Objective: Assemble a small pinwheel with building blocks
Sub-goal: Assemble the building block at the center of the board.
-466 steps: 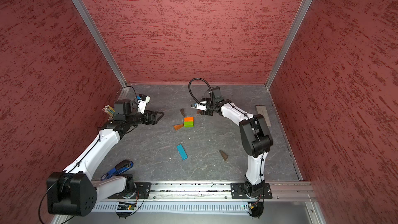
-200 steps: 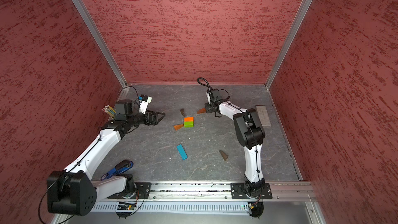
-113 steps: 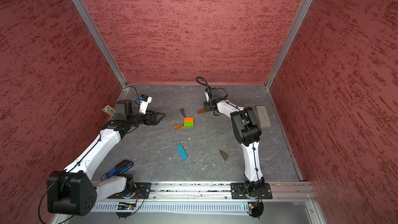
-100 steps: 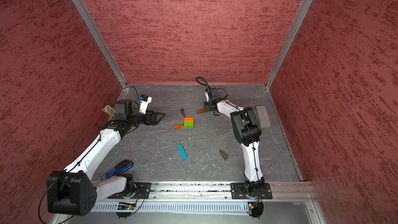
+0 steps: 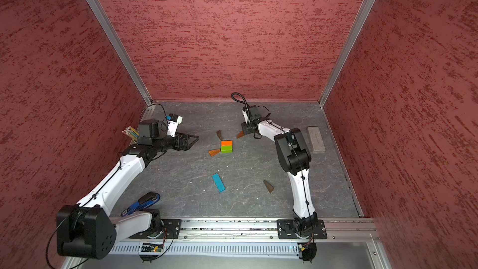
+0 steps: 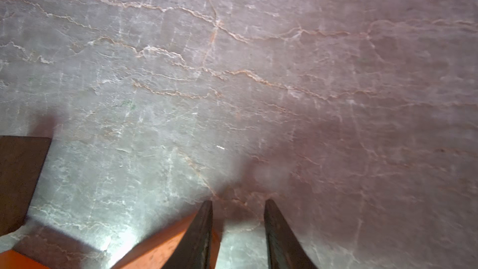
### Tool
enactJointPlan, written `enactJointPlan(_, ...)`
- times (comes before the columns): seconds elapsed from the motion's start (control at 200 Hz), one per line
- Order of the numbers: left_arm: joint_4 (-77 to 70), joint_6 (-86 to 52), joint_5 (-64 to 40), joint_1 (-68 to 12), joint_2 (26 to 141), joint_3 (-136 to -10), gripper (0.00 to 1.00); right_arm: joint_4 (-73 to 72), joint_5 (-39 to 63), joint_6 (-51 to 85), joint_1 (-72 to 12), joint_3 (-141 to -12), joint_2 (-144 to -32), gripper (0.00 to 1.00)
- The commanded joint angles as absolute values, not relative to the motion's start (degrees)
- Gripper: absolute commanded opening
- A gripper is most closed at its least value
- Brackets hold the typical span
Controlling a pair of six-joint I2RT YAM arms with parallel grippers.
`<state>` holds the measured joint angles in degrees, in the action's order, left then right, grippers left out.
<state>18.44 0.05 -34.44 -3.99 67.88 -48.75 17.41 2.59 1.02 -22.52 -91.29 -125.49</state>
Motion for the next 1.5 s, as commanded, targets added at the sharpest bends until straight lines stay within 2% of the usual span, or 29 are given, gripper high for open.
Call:
enactJointPlan(0.0,18.14,0.79,-34.72,-4.31,67.27,-49.16,1.00,17.87,3.63,0.89,-22.98,-92.67,-126.47,0.37)
enactJointPlan(1.493,18.00,0.92,-34.96,-4.30,66.46,-49.07,1.00,18.69,4.05,1.05,-25.62,-94.28,-127.16,0.37)
